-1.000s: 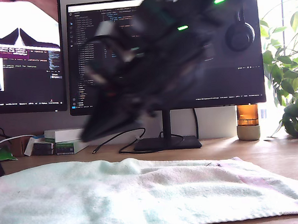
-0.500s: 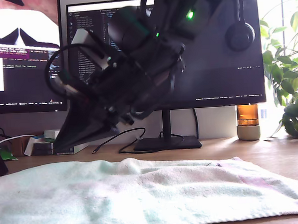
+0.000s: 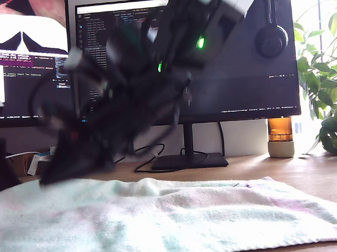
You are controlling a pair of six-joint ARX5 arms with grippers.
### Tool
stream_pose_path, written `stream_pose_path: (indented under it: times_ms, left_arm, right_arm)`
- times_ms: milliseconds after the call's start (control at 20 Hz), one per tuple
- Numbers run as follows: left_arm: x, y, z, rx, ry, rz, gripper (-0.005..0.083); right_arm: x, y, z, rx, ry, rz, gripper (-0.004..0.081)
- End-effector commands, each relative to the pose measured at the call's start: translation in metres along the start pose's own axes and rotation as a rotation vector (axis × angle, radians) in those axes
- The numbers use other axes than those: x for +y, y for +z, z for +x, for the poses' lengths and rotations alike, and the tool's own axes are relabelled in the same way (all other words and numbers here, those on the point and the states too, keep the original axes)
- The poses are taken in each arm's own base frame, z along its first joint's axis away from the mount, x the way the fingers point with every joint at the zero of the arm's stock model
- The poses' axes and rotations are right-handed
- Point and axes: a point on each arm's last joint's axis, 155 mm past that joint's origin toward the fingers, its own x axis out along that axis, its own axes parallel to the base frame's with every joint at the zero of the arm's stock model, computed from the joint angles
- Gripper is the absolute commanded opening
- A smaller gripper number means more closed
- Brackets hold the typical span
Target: Fold the tea towel to a neat square and place it to the right
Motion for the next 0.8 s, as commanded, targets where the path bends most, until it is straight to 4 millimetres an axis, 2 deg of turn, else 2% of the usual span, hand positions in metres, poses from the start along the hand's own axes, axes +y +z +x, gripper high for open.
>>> stream_pose_path:
  times_ms: [0,100,400,550,650,750]
  left_arm:
    - [-0.011,-0.003,0.005,0.001,-0.058,-0.017,-0.0021]
    - [-0.019,-0.003,0.007,0.005,-0.091,-0.024,-0.0021]
    - [-0.048,-0.002,0.006,0.023,-0.156,-0.001,-0.0021]
    - [-0.063,-0.011,0.012,0.074,-0.178,0.005,-0.0021]
    - [-0.063,-0.019,0.019,0.119,-0.132,0.038,-0.0021]
    - [-0.054,-0.024,0.024,0.153,-0.055,0.071,-0.0021]
  right_arm:
    - [-0.003,-0.01,0.008,0.024,-0.006,0.013,-0.0013]
    - [-0.007,-0.009,0.007,0.022,-0.023,0.011,-0.0013]
    - [-0.048,-0.032,-0.016,0.086,-0.077,0.129,-0.0013]
    - [-0.067,-0.036,-0.027,0.089,-0.104,0.169,-0.0013]
    - [-0.069,-0.035,-0.03,0.081,-0.092,0.179,-0.0013]
    - [-0.069,-0.035,-0.03,0.081,-0.091,0.179,-0.0013]
